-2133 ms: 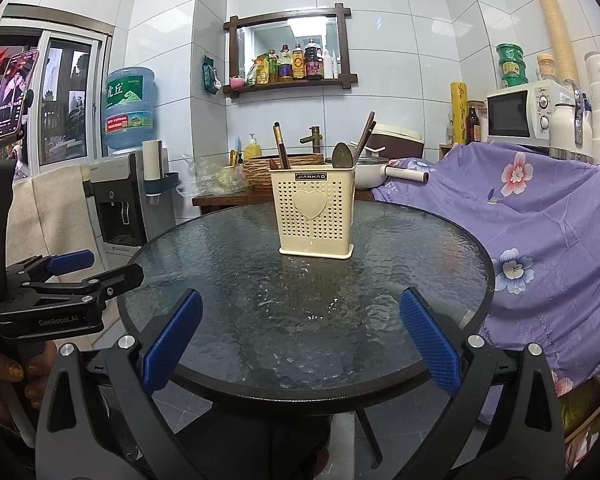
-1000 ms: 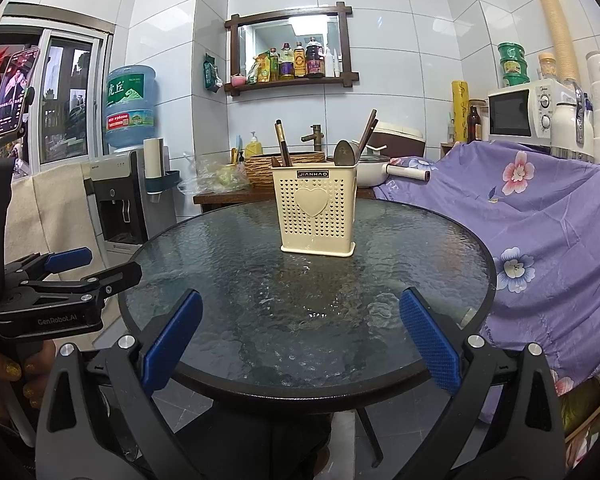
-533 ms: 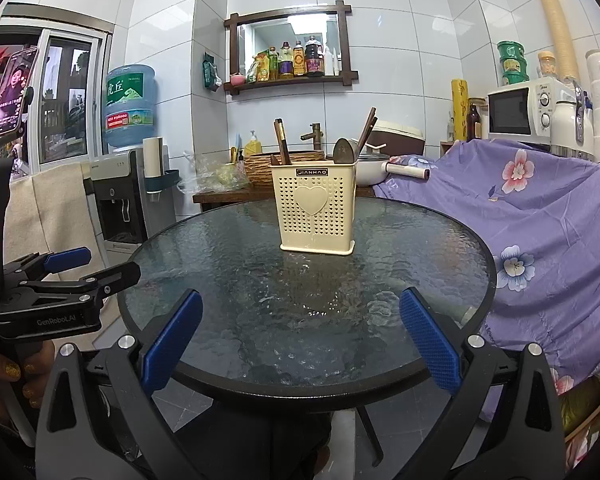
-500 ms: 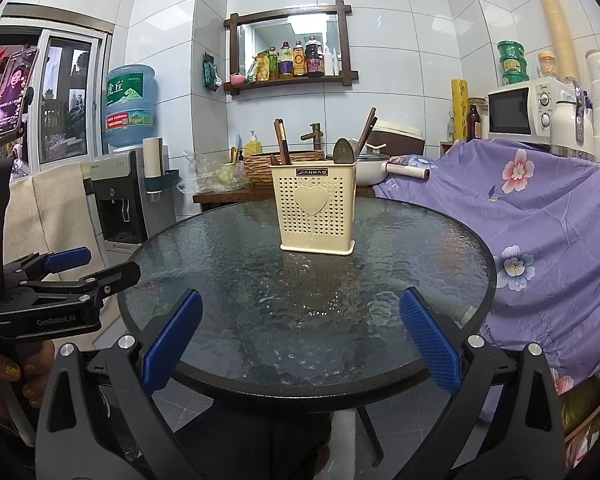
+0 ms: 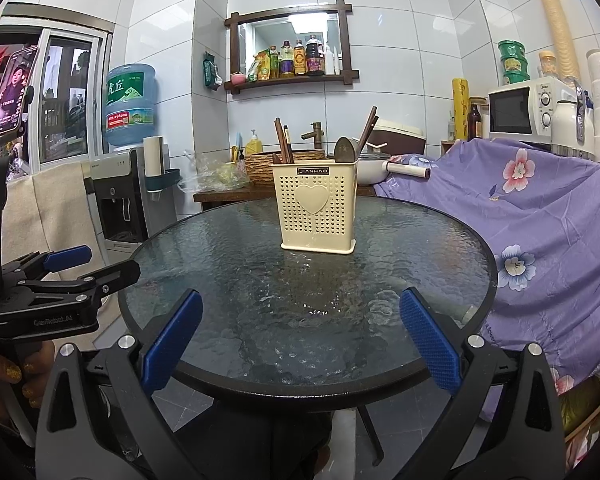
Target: Organize utensils
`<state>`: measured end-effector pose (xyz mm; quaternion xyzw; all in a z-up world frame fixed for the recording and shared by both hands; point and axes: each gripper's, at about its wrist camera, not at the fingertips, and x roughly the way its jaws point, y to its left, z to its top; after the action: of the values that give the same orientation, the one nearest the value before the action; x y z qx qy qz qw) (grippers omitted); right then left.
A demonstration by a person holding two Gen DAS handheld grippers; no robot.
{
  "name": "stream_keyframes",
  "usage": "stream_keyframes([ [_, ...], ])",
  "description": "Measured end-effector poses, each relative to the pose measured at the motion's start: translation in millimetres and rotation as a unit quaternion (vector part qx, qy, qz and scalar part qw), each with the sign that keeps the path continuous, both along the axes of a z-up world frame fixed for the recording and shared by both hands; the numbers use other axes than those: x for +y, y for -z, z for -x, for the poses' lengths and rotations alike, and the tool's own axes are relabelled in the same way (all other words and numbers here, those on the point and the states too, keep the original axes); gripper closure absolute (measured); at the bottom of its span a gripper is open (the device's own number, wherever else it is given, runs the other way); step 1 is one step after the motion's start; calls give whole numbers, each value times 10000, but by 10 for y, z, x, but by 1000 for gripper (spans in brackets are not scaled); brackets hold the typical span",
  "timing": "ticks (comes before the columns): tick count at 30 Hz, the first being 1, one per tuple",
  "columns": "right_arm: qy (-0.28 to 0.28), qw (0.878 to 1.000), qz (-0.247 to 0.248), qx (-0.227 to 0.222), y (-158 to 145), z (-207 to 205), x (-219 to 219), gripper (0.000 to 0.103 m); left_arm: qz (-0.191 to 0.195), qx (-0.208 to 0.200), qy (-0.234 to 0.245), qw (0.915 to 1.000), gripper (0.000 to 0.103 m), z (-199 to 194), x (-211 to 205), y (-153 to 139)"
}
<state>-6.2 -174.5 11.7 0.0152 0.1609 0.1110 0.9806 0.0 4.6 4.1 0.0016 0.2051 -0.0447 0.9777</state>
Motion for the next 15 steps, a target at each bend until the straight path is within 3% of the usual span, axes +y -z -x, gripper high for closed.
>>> stream_keyframes([
  [15, -20, 10000, 4, 11, -4, -15, -10, 6, -107, 38, -55, 9999, 6, -26, -17, -9],
])
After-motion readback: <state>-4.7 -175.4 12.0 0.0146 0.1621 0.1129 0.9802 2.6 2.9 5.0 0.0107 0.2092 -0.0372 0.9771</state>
